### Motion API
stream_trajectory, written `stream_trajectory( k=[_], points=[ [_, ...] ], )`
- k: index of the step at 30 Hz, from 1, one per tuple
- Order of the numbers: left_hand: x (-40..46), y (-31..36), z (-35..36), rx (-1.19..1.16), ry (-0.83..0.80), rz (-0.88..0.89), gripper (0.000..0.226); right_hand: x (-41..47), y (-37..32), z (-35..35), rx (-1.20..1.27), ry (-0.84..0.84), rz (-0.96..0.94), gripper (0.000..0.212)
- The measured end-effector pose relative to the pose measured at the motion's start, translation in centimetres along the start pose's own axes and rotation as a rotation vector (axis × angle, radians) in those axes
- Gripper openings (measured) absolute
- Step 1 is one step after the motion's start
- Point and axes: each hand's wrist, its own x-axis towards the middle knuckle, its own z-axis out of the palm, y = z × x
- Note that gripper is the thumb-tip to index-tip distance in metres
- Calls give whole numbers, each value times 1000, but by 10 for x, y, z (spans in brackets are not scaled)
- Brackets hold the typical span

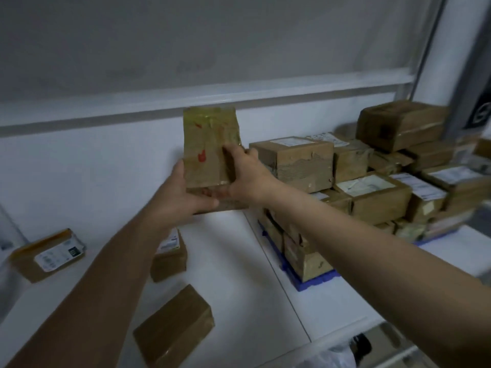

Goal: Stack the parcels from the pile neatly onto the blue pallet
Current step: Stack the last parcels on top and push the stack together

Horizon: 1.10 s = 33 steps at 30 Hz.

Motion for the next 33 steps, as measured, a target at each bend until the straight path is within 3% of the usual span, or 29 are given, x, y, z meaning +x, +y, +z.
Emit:
stream_trajectory(
  k=[6,15,24,33],
  points=[
    [27,60,39,-1,-63,135,80,-8,3,-86,-100,146,-27,92],
    [86,121,168,7,-199,218,87,-28,93,-229,-113,221,41,91],
    [158,158,315,-54,-226,158,89,-24,214,-346,-42,182,95,89],
    [186,142,390,-82,-176,-11,100,-2,305,-375,11,36,59,87]
  ],
)
